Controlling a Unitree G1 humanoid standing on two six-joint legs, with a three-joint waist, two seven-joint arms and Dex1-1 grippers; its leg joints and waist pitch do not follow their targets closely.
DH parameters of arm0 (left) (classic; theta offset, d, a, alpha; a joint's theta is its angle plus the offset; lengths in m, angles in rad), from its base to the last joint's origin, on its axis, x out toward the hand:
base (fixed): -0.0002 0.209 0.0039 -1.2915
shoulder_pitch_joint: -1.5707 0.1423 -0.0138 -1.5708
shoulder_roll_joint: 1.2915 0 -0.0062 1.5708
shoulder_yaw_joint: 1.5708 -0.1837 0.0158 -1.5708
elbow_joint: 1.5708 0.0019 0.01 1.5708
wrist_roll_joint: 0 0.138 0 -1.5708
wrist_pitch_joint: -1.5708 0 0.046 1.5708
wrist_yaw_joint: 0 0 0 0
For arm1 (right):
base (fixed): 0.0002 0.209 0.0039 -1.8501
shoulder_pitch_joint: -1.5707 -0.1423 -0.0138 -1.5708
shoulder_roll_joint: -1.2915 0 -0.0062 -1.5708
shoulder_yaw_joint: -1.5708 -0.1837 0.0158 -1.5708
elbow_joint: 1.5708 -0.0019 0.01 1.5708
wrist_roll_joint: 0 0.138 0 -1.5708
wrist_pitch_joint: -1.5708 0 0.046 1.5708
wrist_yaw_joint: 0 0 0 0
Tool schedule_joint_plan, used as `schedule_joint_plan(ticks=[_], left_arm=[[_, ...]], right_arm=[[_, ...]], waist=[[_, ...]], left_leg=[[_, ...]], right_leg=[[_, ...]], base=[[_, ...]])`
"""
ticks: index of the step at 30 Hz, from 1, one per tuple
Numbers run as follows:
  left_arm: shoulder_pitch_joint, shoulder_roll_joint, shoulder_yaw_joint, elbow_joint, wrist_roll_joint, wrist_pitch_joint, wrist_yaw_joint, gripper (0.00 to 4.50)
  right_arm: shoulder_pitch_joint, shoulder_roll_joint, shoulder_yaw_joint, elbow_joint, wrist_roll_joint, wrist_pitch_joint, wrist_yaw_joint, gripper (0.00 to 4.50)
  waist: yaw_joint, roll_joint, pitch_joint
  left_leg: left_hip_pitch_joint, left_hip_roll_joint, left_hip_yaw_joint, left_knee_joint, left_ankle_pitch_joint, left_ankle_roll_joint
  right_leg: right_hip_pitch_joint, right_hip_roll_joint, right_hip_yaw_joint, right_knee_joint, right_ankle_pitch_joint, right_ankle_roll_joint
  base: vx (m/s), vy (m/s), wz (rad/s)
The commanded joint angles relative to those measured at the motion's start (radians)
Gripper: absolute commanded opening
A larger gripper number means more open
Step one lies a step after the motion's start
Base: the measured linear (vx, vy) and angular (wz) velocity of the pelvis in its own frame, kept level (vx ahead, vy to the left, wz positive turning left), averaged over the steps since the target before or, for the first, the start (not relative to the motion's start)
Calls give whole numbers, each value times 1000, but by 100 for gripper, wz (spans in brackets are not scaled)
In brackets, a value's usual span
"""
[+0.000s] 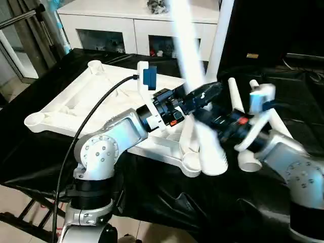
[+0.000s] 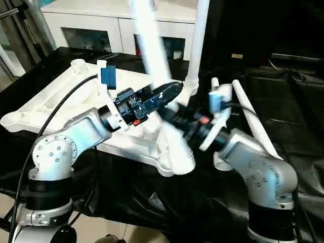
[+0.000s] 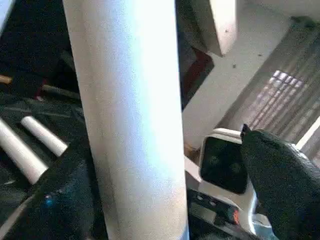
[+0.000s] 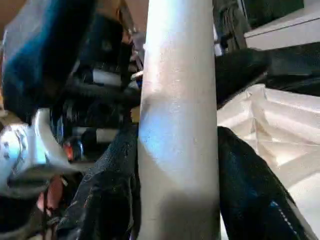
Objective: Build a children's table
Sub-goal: Pick table leg
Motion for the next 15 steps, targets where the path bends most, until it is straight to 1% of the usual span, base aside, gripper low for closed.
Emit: schedule_joint_plan(ticks=[1,2,3,4,5,6,7,8,9,10,11,12,13,14,15], left_arm=[[-29,-13,2,5,11,23,64,413],[-55,-30,28,50,54,33,162,410],[-72,-42,48,80,82,28,223,387],[-78,-46,58,91,91,21,245,376],[-91,-54,75,112,108,9,288,376],[-97,-58,85,121,116,1,308,373],[-114,-71,113,148,128,-30,368,369],[-122,-80,128,160,128,-44,400,358],[-122,-80,128,160,128,-44,400,342],[-129,-87,138,171,133,-60,440,333],[-136,-96,143,184,150,-83,470,331],[-148,-115,157,207,186,-122,531,327],[-152,-124,163,215,202,-139,555,327],[-153,-128,166,219,211,-147,568,298],[-153,-136,171,216,215,-146,582,289]], right_arm=[[-27,-4,68,10,-92,-34,-51,178],[-50,-4,124,29,-175,-70,-98,178],[-64,-3,156,40,-212,-83,-123,178],[-72,3,167,47,-227,-90,-138,178],[-86,13,188,60,-256,-103,-168,178],[-93,21,198,66,-269,-110,-185,178],[-112,35,236,80,-319,-136,-223,178],[-120,44,260,84,-350,-151,-246,178],[-120,44,260,84,-350,-151,-246,178],[-127,50,295,85,-390,-173,-259,178],[-135,62,308,91,-415,-181,-286,178],[-145,80,320,103,-447,-189,-330,178],[-149,90,323,107,-460,-192,-349,178],[-151,95,325,110,-466,-194,-358,178],[-151,101,328,111,-470,-198,-365,178]], waist=[[2,-18,-65],[-1,-17,-64],[-3,-17,-63],[-4,-18,-63],[-4,-18,-63],[-5,-17,-64],[-5,-17,-63],[-8,-21,-63],[-6,-19,-64],[-5,-18,-65],[-5,-19,-66],[-5,-11,-68],[-8,-14,-66],[-6,-16,-68],[-4,-15,-70]], left_leg=[[10,30,-17,-54,-23,5],[10,31,-17,-54,-29,-6],[14,28,-17,-54,-42,-14],[12,29,-17,-55,-43,-15],[12,29,-17,-55,-43,-15],[14,29,-18,-55,-48,-15],[11,29,-18,-55,-46,-18],[12,29,-18,-55,-46,-17],[13,30,-19,-55,-43,-18],[12,32,-20,-55,-40,-13],[11,33,-21,-55,-34,-14],[10,32,-23,-54,-21,-11],[9,30,-21,-53,-23,-9],[9,31,-22,-53,-20,-7],[11,32,-22,-52,-19,-6]], right_leg=[[51,-91,50,-86,22,-120],[50,-90,49,-86,20,-119],[48,-89,49,-90,-8,-119],[52,-92,51,-91,-18,-117],[52,-92,51,-91,-18,-117],[51,-94,51,-92,-28,-117],[49,-93,51,-91,-25,-119],[50,-91,52,-92,-19,-118],[51,-93,52,-88,-9,-119],[52,-95,53,-86,13,-120],[52,-94,52,-83,30,-121],[51,-94,52,-78,78,-129],[50,-91,52,-82,85,-126],[53,-94,53,-78,107,-124],[53,-94,53,-75,122,-127]], base=[[0,0,0],[0,0,0],[0,0,0],[0,0,0],[0,0,0],[0,0,0],[0,0,0],[0,0,0],[0,0,0],[0,0,0],[0,0,0],[0,0,0],[0,0,0],[0,0,0],[0,0,0]])
